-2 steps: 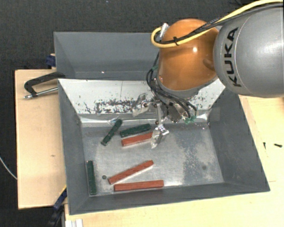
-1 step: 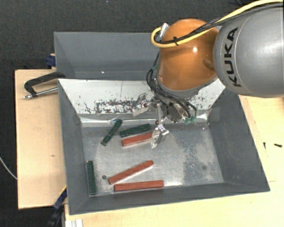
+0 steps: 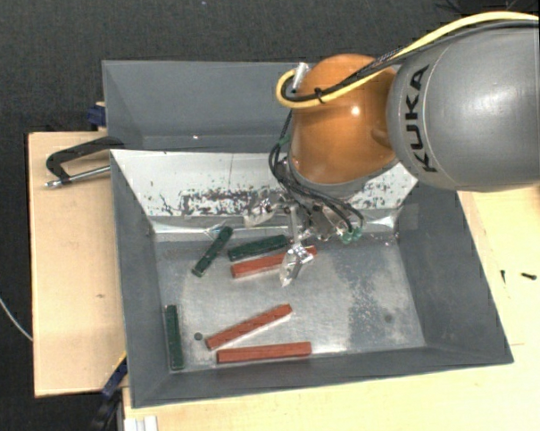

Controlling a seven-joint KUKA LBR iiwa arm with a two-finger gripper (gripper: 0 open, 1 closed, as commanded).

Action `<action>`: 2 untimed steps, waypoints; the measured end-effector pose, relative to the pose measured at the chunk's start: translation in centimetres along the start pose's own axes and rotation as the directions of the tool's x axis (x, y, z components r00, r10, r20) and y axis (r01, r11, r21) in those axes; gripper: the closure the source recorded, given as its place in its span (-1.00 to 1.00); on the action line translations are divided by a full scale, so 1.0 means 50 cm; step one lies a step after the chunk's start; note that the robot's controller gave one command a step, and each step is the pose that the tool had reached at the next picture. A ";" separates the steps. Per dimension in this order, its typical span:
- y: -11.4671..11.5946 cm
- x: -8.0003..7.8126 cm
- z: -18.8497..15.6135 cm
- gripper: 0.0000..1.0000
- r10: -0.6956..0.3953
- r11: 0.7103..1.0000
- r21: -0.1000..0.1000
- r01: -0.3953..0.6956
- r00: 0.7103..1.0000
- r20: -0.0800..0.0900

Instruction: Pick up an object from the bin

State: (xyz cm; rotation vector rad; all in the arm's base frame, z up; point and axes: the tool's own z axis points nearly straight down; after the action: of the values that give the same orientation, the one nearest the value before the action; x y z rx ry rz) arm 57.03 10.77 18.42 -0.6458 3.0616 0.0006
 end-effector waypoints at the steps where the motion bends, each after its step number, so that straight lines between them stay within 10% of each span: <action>1: 0.004 0.013 0.095 -1.00 0.028 1.000 -0.003 -0.028 1.000 -0.009; 2: 0.038 0.045 0.155 -1.00 0.112 0.994 -0.002 -0.112 0.994 -0.012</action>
Offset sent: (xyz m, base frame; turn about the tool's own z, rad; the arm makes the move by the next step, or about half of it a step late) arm -0.0610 0.0230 -0.1142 -0.1484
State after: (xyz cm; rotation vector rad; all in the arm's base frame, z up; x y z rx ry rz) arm 54.30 11.60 10.65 -0.4746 3.1052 0.0021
